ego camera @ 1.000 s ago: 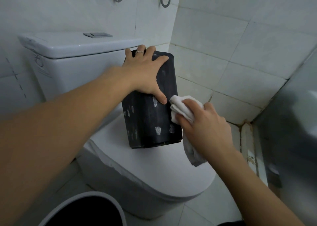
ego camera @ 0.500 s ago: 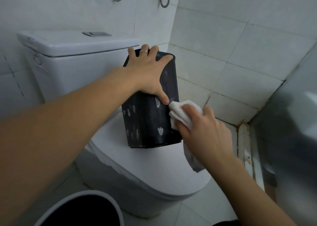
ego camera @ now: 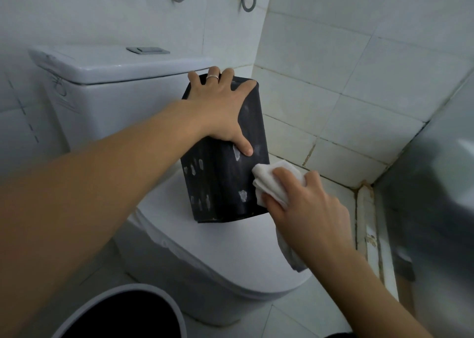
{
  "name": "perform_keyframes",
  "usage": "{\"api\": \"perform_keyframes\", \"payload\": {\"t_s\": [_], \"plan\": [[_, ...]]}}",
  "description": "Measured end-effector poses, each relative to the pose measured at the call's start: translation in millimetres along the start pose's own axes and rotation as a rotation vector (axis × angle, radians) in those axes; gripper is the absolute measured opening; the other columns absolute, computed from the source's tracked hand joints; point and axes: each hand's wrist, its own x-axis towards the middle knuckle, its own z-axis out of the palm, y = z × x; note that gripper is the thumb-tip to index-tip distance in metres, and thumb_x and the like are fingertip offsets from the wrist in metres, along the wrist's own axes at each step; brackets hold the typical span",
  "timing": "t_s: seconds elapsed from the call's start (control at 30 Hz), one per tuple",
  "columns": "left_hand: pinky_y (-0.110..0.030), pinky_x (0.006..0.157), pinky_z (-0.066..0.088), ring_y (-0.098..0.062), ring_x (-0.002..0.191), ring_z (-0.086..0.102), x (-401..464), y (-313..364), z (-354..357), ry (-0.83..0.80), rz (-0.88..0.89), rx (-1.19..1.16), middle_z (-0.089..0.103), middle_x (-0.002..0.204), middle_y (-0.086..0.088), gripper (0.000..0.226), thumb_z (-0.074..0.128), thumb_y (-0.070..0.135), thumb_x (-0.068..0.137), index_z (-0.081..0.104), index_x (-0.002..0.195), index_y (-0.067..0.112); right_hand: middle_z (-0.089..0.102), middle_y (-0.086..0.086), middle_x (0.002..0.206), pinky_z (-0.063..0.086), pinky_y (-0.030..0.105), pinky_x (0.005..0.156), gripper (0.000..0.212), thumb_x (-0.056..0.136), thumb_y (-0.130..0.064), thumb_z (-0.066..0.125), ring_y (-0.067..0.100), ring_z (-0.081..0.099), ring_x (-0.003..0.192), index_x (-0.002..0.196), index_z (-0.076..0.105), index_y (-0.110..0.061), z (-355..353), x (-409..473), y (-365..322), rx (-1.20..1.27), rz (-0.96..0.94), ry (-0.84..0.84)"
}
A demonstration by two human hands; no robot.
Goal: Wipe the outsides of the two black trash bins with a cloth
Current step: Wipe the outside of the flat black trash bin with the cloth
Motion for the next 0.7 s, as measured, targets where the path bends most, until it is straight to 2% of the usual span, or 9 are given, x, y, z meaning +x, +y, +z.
{"api": "perform_keyframes", "payload": {"t_s": [0.2,0.37,0.47,0.6,0.7], "plan": [[-0.064,0.111,0.018,-0.038,0.144,0.012,-3.9,-3.5,0.3,0.004,-0.007,0.002,0.015,0.156,-0.011,0.143,0.07,0.089,0.04,0.002,0.154,0.035,0.037,-0.003,0.091,0.026,0.025,0.046,0.029,0.094,-0.059,0.042,0.016,0.037,0.055,0.117,0.044,-0.041,5.2,21.8,13.4,0.034,0.102,-0.001],[-0.063,0.111,0.019,-0.039,0.144,0.011,-3.9,-4.8,0.3,-0.005,-0.009,0.0,0.014,0.156,-0.011,0.145,0.071,0.088,0.039,0.002,0.154,0.035,0.039,-0.004,0.094,0.047,0.031,0.052,0.029,0.093,-0.058,0.04,0.02,0.049,0.058,0.116,0.041,-0.041,-4.2,4.1,-4.7,0.039,0.033,-0.033],[-0.062,0.11,0.02,-0.038,0.143,0.013,-4.4,-8.3,-0.4,-0.011,-0.004,-0.006,0.015,0.156,-0.011,0.145,0.072,0.088,0.038,0.002,0.154,0.036,0.038,-0.003,0.094,0.046,0.031,0.051,0.028,0.093,-0.057,0.041,0.021,0.049,0.057,0.114,0.04,-0.04,-6.2,-1.9,-12.2,0.017,0.006,-0.027],[-0.061,0.111,0.02,-0.038,0.143,0.013,-5.1,-9.7,-0.1,-0.01,-0.011,-0.004,0.016,0.155,-0.01,0.146,0.071,0.089,0.037,0.003,0.154,0.035,0.039,-0.003,0.093,0.049,0.033,0.053,0.029,0.093,-0.059,0.041,0.023,0.052,0.06,0.116,0.042,-0.041,-0.4,7.6,-0.1,0.033,0.064,-0.015],[-0.06,0.112,0.02,-0.038,0.143,0.013,-3.3,-10.2,0.2,-0.017,-0.005,-0.015,0.017,0.155,-0.011,0.147,0.072,0.088,0.037,0.004,0.154,0.033,0.039,-0.002,0.09,0.042,0.028,0.049,0.029,0.093,-0.059,0.041,0.022,0.048,0.057,0.117,0.044,-0.041,1.8,11.4,6.1,0.031,0.096,-0.024]]}}
